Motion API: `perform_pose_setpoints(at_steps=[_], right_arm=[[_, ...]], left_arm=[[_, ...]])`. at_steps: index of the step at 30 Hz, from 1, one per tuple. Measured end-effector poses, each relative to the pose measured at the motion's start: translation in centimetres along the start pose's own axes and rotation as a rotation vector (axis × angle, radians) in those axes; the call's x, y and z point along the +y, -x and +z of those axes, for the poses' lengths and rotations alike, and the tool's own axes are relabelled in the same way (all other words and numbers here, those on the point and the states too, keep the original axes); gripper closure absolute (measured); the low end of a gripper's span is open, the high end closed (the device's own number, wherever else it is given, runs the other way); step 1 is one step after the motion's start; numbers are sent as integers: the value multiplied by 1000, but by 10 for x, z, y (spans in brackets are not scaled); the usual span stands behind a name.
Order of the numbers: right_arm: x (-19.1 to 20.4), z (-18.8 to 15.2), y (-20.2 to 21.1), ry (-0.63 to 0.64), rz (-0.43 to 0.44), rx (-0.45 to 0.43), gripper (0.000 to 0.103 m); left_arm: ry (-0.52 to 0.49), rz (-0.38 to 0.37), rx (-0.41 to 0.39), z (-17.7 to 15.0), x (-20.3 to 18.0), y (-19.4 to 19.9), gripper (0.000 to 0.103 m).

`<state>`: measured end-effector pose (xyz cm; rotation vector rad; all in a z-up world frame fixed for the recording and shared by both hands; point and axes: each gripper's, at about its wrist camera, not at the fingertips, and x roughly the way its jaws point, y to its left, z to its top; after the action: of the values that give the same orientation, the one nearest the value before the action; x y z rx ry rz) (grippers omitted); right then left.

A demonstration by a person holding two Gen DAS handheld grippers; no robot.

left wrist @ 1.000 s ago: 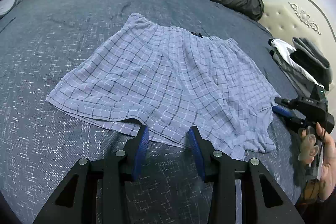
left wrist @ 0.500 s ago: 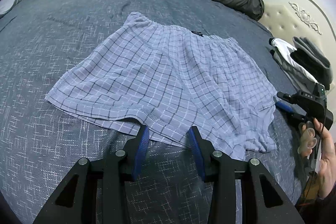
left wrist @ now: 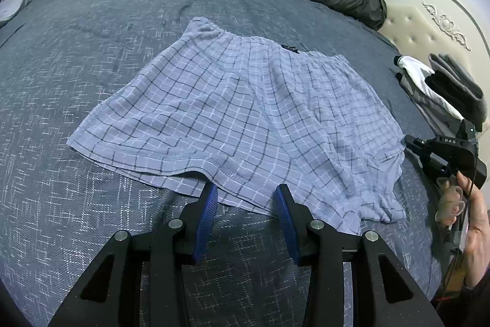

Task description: Fold clothes

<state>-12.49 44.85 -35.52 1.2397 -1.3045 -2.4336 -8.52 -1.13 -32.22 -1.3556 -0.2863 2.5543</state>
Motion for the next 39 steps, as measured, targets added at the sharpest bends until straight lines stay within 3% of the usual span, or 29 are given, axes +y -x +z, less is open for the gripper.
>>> perform_pose_setpoints(at_steps=[7, 20, 30, 33, 35, 39], right_arm=[[3, 15, 18, 35, 1, -93, 102], [-23, 25, 28, 6, -52, -138, 102], [-32, 21, 24, -35, -83, -96, 102], [-33, 21, 29, -48, -94, -105, 95], [-31, 21, 36, -52, -99, -130, 77], [-30, 26, 43, -44, -100, -173, 65]], left_arm=[[4, 4, 3, -1, 3, -1, 60], [32, 17, -11, 4, 16, 1, 60], [179, 129, -117, 23, 80, 26, 60], [232, 165, -136, 26, 102, 27, 53], [275, 165, -135, 26, 115, 25, 52], [331, 141, -129, 25, 131, 19, 52]])
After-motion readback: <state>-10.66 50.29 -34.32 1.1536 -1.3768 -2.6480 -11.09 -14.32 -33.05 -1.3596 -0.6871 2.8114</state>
